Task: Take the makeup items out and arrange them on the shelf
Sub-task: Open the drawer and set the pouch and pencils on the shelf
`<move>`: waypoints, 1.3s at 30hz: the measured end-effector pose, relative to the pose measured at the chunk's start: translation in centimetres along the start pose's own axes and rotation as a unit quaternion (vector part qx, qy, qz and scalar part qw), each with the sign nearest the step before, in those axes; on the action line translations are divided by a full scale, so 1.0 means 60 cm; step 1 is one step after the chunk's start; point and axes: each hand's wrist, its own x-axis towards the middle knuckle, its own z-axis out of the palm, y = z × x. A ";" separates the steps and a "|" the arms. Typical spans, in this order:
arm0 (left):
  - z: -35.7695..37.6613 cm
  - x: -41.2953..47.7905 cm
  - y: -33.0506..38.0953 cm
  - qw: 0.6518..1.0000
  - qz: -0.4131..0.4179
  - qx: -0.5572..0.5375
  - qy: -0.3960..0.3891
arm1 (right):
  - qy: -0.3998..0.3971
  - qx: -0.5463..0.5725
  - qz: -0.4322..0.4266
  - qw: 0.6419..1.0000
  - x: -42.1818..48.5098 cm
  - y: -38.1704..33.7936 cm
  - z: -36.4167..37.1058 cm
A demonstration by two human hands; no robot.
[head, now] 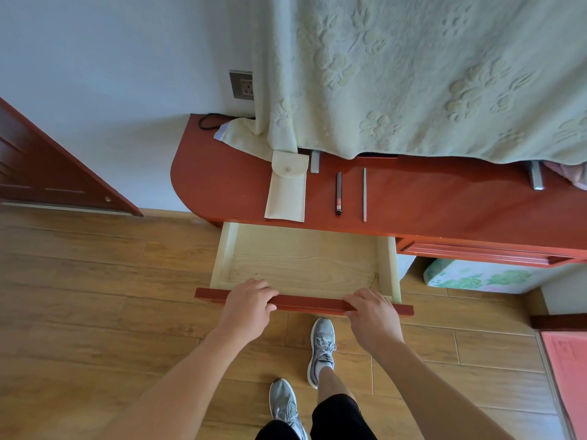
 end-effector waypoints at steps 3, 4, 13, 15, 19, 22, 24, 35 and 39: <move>-0.007 0.026 -0.001 1.000 -0.004 0.003 -0.001 | 0.000 0.002 0.004 1.000 0.026 0.003 -0.011; -0.010 0.035 0.000 1.000 -0.006 0.004 0.000 | -0.001 0.002 0.002 1.000 0.035 0.004 -0.015; -0.037 0.119 0.000 0.999 -0.031 0.010 0.012 | -0.017 0.001 0.006 1.000 0.124 0.006 -0.047; -0.042 0.133 0.001 0.999 -0.035 0.014 0.013 | -0.015 -0.002 0.003 1.000 0.138 0.007 -0.052; -0.047 0.155 -0.004 0.999 -0.036 0.018 0.010 | -0.013 -0.006 0.002 1.000 0.161 0.009 -0.058; -0.049 0.164 -0.006 0.999 -0.032 0.011 0.010 | -0.013 -0.001 0.007 1.000 0.168 0.006 -0.058; -0.050 0.166 -0.006 0.999 -0.033 0.008 0.020 | -0.007 -0.011 0.009 1.000 0.170 0.005 -0.060; -0.077 0.190 -0.033 0.988 -0.106 0.115 -0.001 | 0.010 -0.083 0.069 0.994 0.183 0.015 -0.087; -0.085 0.196 -0.039 0.988 -0.096 0.113 -0.034 | -0.009 -0.083 0.071 0.994 0.192 0.020 -0.090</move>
